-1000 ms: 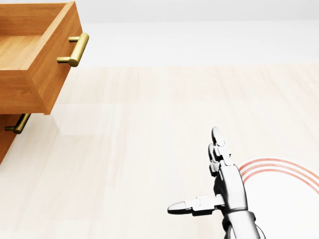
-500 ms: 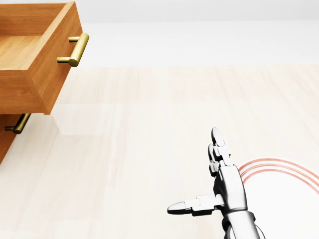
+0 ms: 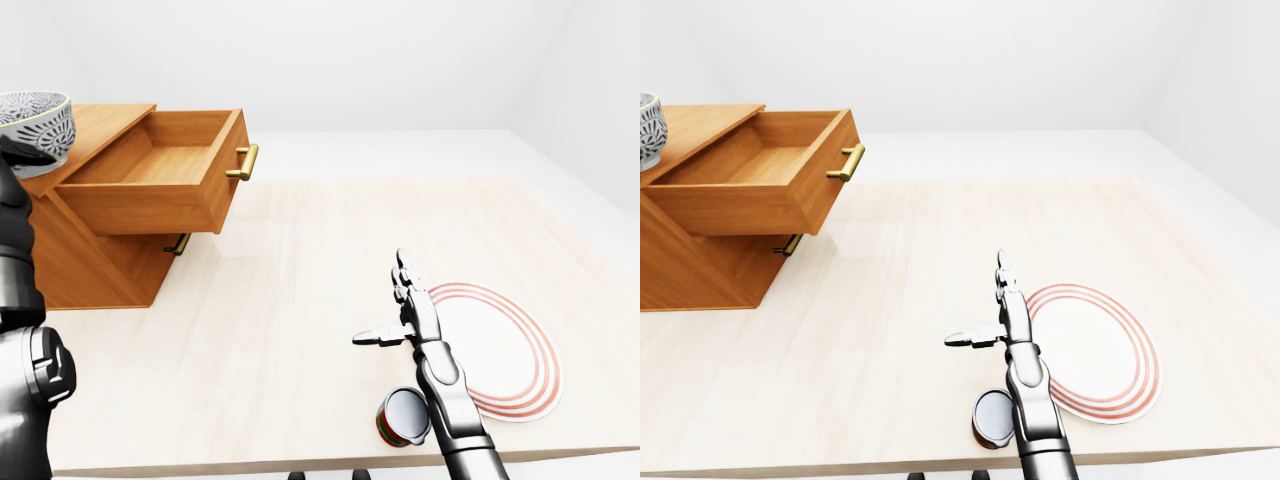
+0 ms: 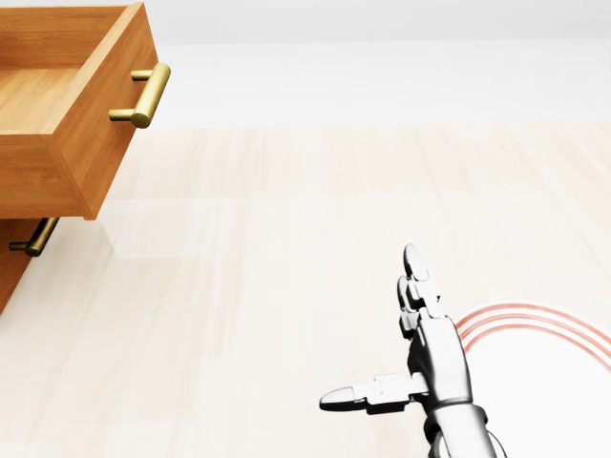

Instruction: Put the bowl on top of the cabinet.

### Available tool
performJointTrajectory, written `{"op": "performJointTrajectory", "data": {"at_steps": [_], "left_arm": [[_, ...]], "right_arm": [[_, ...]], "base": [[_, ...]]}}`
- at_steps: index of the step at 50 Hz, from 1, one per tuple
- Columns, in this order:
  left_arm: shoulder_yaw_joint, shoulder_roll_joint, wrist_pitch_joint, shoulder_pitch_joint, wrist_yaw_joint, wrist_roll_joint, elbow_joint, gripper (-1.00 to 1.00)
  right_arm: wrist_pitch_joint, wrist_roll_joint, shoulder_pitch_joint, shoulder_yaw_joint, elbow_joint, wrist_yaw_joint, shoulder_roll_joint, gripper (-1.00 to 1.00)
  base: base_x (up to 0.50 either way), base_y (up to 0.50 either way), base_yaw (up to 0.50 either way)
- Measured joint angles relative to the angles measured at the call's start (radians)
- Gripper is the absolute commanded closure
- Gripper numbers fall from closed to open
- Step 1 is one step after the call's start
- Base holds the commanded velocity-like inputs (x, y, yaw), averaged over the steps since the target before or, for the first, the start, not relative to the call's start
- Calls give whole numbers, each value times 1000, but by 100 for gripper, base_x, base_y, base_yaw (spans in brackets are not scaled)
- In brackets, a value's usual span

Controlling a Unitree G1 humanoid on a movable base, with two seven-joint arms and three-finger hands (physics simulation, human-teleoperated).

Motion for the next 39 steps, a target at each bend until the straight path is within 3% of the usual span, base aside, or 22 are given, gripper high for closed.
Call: {"op": "performJointTrajectory", "data": {"at_steps": [6,15,20,29,39], "left_arm": [[66,-40,0,106,-14,-126,-337,-100],[157,-93,5,251,-127,-306,-866,-100],[202,-108,44,308,-198,-402,-1131,-100],[273,-130,173,404,-299,-549,-1559,-100],[291,-199,175,499,-361,-605,-1847,-100]], "right_arm": [[1,0,1,1,-3,1,0,-100],[4,1,3,3,-9,2,1,-100],[5,2,4,3,-13,3,1,-100],[10,0,9,6,-25,3,2,-100],[15,-1,16,9,-41,4,2,-100]], "base": [[0,0,0],[0,0,0],[0,0,0],[0,0,0],[0,0,0]]}}
